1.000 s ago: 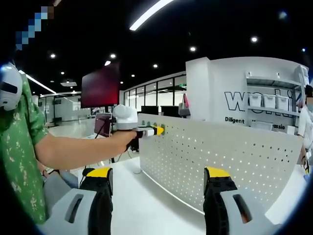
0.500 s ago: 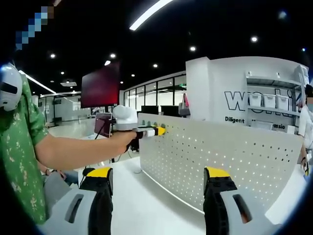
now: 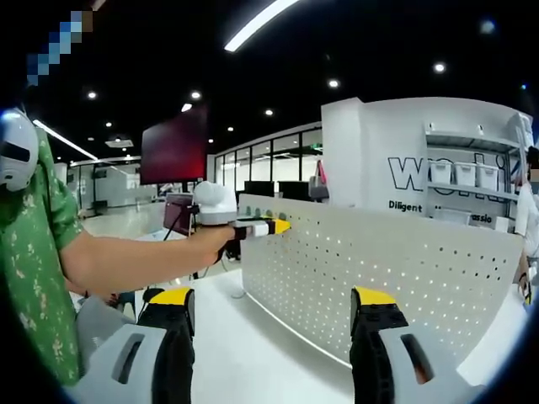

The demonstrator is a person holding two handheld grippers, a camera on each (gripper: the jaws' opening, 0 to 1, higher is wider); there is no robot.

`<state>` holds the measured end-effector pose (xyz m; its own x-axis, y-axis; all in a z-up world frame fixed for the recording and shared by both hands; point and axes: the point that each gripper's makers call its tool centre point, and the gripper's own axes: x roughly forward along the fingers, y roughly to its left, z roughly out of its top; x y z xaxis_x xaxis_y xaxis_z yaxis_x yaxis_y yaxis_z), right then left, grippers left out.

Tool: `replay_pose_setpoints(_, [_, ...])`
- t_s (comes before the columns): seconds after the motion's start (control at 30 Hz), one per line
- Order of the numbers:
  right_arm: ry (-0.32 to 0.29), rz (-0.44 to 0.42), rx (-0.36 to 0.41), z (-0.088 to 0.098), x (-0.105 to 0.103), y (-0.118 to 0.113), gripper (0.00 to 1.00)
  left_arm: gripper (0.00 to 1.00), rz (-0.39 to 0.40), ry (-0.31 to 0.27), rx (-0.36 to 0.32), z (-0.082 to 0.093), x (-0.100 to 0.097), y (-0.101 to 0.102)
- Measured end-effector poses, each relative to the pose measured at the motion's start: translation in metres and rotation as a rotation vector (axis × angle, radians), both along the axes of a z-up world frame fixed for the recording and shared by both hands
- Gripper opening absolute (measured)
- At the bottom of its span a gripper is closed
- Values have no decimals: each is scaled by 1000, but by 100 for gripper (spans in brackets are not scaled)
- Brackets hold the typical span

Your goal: Insert the hook assembly into the mounting plate slot until the hook locks in place.

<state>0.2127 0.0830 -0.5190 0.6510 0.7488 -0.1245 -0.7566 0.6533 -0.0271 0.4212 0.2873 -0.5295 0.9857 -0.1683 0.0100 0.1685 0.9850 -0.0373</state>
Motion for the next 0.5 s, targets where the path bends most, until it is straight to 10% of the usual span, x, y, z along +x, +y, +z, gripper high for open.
replay_pose_setpoints(0.5, [-3,-2,-9,2,-2,1,77,36,-27,-6,0,1,-7,-3])
